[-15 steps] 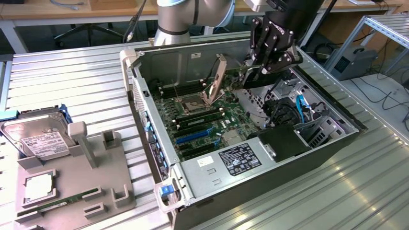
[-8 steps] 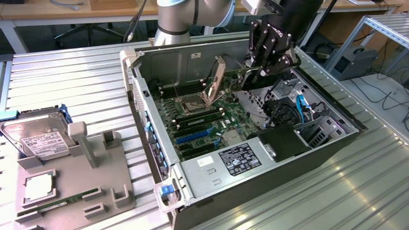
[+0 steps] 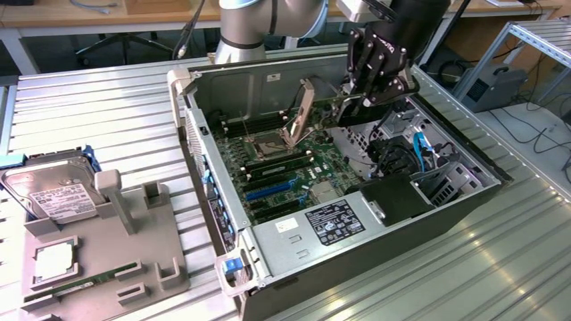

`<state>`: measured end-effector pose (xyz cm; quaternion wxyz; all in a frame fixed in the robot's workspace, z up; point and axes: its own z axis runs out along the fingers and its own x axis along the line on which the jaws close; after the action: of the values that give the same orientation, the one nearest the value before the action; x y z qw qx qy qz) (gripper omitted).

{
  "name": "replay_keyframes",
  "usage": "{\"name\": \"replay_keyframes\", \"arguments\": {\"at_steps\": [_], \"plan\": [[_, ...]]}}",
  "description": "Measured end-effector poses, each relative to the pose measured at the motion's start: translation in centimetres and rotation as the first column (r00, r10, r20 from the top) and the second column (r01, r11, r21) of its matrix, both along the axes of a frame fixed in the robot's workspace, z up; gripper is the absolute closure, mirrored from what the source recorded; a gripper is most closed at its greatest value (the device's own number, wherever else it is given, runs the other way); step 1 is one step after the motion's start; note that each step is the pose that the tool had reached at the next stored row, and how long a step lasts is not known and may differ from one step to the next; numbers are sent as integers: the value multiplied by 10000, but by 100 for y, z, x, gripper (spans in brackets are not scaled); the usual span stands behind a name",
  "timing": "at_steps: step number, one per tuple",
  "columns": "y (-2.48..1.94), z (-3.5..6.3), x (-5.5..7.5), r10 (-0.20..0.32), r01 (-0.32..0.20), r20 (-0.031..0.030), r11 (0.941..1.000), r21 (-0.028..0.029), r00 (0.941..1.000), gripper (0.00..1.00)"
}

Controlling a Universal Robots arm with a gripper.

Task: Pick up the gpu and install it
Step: 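Insert the gpu into the slot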

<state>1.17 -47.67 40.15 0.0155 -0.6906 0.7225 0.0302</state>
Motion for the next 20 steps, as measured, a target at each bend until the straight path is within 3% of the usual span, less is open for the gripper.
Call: {"name": "replay_keyframes", "arguments": {"at_steps": [7,12,20], "plan": [[0,-30,-5,1,-1,0,10000,-1,10000,73],[2,-34,-165,0,0,4,10000,-1,10000,73],[4,-95,-355,-1,0,123,10000,13,9999,73]]}}
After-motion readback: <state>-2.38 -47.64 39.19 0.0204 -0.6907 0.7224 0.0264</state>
